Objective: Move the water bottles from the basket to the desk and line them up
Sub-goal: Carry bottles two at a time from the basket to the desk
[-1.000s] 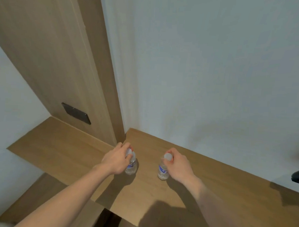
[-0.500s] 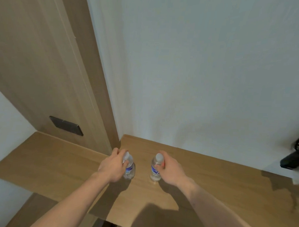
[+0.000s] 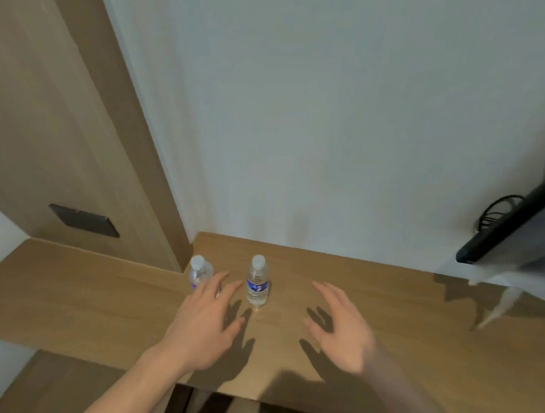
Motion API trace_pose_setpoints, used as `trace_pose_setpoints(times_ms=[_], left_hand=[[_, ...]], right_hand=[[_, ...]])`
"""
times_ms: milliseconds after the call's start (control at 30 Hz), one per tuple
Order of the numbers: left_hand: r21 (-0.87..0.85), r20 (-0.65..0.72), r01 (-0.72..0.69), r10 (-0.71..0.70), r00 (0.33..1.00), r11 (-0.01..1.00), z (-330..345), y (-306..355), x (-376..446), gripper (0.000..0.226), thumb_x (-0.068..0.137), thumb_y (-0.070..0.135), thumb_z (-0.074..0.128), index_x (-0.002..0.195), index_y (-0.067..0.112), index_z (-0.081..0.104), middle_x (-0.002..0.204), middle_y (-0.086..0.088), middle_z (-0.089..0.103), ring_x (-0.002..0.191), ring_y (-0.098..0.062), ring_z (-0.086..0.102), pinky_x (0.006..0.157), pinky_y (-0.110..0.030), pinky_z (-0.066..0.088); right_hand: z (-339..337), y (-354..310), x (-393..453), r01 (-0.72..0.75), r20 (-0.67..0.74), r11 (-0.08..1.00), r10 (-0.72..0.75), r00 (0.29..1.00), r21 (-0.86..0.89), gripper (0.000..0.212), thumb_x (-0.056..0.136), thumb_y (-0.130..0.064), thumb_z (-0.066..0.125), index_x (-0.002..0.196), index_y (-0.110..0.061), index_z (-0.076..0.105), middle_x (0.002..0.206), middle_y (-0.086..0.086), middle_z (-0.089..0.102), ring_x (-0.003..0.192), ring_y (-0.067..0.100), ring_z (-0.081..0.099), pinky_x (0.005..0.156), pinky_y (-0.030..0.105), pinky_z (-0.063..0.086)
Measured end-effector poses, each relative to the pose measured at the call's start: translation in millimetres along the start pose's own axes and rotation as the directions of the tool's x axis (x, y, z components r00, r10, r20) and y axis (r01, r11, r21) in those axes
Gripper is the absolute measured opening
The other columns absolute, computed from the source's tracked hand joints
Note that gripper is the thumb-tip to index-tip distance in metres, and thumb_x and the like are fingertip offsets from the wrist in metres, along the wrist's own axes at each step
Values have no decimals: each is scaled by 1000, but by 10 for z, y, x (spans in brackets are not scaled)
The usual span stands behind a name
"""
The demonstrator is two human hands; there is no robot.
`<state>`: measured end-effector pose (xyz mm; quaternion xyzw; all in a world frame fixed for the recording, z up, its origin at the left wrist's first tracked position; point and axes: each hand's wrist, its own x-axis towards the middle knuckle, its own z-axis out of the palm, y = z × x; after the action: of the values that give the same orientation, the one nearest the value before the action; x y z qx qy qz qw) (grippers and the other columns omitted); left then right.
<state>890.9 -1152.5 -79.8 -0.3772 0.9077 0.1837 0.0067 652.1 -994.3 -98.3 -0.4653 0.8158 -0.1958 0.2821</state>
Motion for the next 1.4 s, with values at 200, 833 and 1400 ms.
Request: trace_pose_setpoints(times_ms=[200,833,1400], left_hand=[[199,101,-143,125,987,970,446,877,-5,78,103,62,38,166,36,1,171,-1,-26,158,-27,-22,129,-47,-8],[225,282,-755,701,656,616,1813,5125,-732,72,103,68,19,166,38,4,167,2,-34,154,-29,-32,126,-51,-15],[73,422,-958,862,280,276,3052,8549,-867,74,105,62,28,166,34,-4,167,-4,-35,156,-31,-27,127,-51,-13]], right_hand=[[-446,865,-1005,-239,-81,971,236,968,-26,83,101,-65,52,165,-53,1,171,-25,-16,163,15,-10,132,50,11],[-1326,3219,-4658,-687,-289,714,691,662,136,78,104,-70,35,167,-45,-3,173,-14,-25,161,21,-22,133,48,-1],[-2263,5168,-6526,-831,-378,437,875,304,344,82,102,-73,34,168,-42,-2,175,-8,-23,162,30,-19,132,57,2]])
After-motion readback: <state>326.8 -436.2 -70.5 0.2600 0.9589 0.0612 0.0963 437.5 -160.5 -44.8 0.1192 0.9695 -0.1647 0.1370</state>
